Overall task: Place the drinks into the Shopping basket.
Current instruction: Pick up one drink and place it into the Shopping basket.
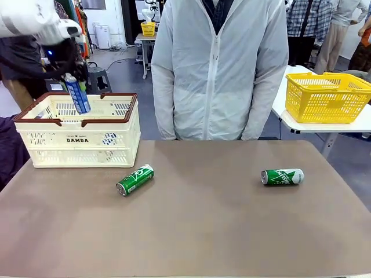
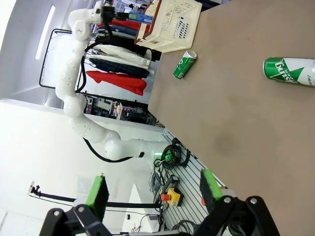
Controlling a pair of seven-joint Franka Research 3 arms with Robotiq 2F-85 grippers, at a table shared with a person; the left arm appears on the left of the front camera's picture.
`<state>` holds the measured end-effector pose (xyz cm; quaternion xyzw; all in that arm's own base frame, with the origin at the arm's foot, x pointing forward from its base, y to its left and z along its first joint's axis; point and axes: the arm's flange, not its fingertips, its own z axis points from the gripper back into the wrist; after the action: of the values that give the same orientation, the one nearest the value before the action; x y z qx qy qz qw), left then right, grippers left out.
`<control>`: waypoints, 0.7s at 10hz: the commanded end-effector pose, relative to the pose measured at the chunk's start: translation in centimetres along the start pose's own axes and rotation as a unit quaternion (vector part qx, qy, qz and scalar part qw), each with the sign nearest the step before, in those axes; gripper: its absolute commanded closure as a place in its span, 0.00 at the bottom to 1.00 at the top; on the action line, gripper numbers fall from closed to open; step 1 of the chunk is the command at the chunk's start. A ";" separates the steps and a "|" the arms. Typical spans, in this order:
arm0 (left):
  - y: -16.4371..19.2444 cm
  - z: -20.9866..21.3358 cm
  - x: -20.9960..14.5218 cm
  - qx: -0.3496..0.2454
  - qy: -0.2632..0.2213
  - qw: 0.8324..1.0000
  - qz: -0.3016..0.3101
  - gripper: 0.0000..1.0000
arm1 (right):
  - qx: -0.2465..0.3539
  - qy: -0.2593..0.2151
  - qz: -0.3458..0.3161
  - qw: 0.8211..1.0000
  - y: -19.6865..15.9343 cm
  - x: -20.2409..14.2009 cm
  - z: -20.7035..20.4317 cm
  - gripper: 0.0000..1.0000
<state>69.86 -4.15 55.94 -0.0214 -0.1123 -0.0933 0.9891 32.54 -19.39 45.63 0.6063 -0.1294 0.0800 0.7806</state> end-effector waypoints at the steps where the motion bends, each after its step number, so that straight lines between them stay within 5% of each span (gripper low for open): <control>1: -0.9 -2.4 0.7 0.039 0.033 0.999 0.005 1.00 | -0.003 0.007 0.009 1.000 0.3 -0.1 0.2 0.00; 7: -0.9 -7.6 -0.9 0.009 0.062 0.998 0.004 0.97 | -0.003 0.007 0.009 1.000 0.3 -0.1 0.2 0.00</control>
<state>71.49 -5.60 48.10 0.0019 -0.0533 -0.0929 0.9942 32.54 -19.38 45.62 0.6063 -0.1293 0.0801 0.7805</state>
